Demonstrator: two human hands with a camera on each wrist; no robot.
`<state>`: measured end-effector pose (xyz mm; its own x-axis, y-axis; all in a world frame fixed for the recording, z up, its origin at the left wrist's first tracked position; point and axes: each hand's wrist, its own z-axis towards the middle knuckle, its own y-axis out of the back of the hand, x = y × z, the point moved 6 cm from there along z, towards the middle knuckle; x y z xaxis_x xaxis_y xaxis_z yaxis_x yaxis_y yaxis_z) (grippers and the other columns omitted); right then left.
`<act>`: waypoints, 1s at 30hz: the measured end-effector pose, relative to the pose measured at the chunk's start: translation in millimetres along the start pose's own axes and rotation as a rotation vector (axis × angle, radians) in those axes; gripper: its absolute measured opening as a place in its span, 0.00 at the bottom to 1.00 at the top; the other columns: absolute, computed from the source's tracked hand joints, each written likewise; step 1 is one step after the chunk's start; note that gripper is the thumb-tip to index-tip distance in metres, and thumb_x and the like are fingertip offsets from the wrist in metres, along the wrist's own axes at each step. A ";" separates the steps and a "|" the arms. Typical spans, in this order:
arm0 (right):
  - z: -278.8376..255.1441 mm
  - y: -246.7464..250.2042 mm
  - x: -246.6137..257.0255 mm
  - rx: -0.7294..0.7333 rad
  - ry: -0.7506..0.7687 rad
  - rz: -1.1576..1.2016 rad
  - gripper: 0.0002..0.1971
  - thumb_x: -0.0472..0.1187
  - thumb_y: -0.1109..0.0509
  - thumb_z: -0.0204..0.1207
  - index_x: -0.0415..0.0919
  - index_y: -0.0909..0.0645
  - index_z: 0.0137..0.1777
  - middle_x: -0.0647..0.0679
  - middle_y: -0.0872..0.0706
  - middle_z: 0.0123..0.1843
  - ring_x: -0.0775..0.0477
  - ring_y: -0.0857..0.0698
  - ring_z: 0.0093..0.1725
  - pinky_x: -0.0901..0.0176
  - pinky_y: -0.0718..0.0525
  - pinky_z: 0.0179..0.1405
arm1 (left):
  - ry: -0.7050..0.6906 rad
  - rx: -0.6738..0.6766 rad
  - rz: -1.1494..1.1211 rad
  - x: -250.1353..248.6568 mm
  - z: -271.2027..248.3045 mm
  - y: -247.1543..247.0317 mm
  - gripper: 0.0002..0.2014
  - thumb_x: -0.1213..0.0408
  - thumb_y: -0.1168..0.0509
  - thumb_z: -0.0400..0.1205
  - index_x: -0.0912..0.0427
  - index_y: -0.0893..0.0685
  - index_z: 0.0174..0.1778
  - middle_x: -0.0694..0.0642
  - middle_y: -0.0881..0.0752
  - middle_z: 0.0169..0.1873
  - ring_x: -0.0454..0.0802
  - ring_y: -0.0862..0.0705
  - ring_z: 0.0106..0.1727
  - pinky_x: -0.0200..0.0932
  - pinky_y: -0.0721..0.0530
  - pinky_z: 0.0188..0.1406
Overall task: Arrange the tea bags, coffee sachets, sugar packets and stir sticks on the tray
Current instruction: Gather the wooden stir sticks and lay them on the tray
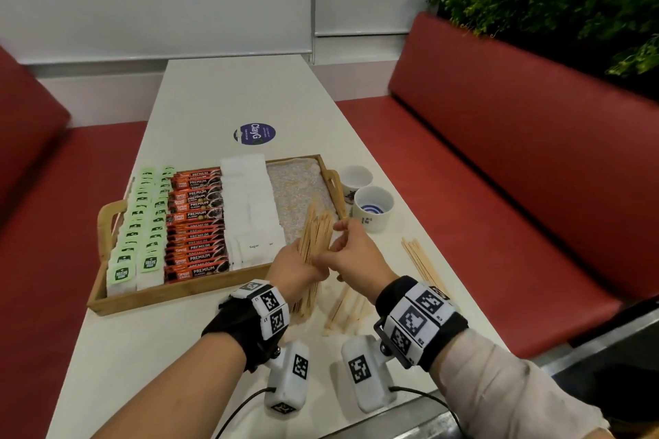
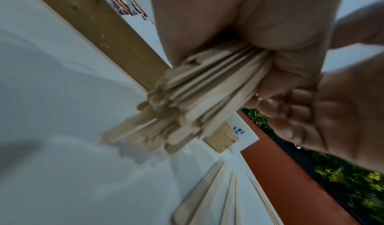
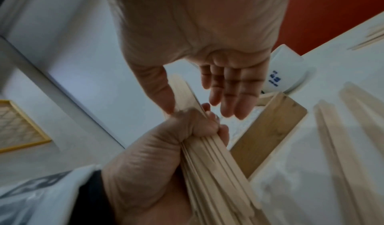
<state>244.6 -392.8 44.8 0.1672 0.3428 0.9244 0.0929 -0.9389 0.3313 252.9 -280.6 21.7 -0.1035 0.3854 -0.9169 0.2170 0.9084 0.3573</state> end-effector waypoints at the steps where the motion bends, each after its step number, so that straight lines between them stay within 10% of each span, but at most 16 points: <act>1: -0.9 -1.9 7.0 0.006 0.049 -0.005 0.32 0.39 0.22 0.65 0.45 0.34 0.67 0.47 0.20 0.48 0.49 0.17 0.45 0.56 0.18 0.40 | -0.032 -0.024 -0.030 -3.7 -1.5 2.0 0.15 0.75 0.32 0.71 0.52 0.17 0.47 0.44 0.14 0.36 0.39 0.15 0.37 0.24 0.22 0.29; 6: -7.0 -12.6 38.2 0.058 0.233 -0.027 0.41 0.39 0.20 0.65 0.52 0.40 0.74 0.56 0.20 0.55 0.55 0.17 0.55 0.62 0.18 0.57 | -0.201 -0.060 0.028 -19.2 -11.7 6.9 0.16 0.85 0.40 0.79 0.66 0.21 0.60 0.49 0.16 0.42 0.35 0.14 0.37 0.25 0.18 0.35; 12: -9.1 -21.6 59.4 -0.009 0.432 -0.087 0.45 0.34 0.23 0.67 0.59 0.44 0.78 0.65 0.24 0.58 0.65 0.20 0.55 0.65 0.20 0.61 | -0.195 -0.126 0.201 -15.5 -12.9 8.7 0.16 0.79 0.36 0.80 0.73 0.21 0.64 0.55 0.19 0.53 0.48 0.21 0.58 0.15 0.30 0.41; 19: -8.6 -41.1 62.2 0.045 0.594 -0.322 0.13 0.34 0.32 0.78 0.42 0.20 0.62 0.49 0.20 0.58 0.53 0.21 0.56 0.76 0.29 0.53 | -0.054 -0.165 0.456 -4.4 -10.3 12.1 0.17 0.65 0.45 0.86 0.66 0.27 0.70 0.63 0.20 0.65 0.54 0.24 0.68 0.33 0.34 0.51; 26: -6.2 -42.3 61.2 0.054 0.546 -0.315 0.16 0.36 0.38 0.82 0.42 0.26 0.70 0.48 0.19 0.63 0.53 0.21 0.61 0.69 0.29 0.57 | 0.013 -0.154 0.480 -3.5 -7.6 10.6 0.15 0.64 0.44 0.86 0.66 0.26 0.66 0.64 0.19 0.62 0.55 0.22 0.66 0.39 0.28 0.57; 30: -6.9 -46.4 54.1 0.041 0.564 -0.348 0.07 0.35 0.38 0.82 0.36 0.21 0.54 0.45 0.20 0.53 0.50 0.22 0.51 0.68 0.29 0.47 | 0.065 -0.207 0.347 1.2 -12.2 12.4 0.15 0.65 0.48 0.87 0.65 0.27 0.67 0.63 0.21 0.64 0.54 0.24 0.67 0.39 0.30 0.58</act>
<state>242.5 -330.9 80.7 -0.4174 0.5469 0.7257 0.0880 -0.7706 0.6313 243.7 -266.8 27.2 -0.1214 0.6778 -0.7251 0.0507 0.7338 0.6775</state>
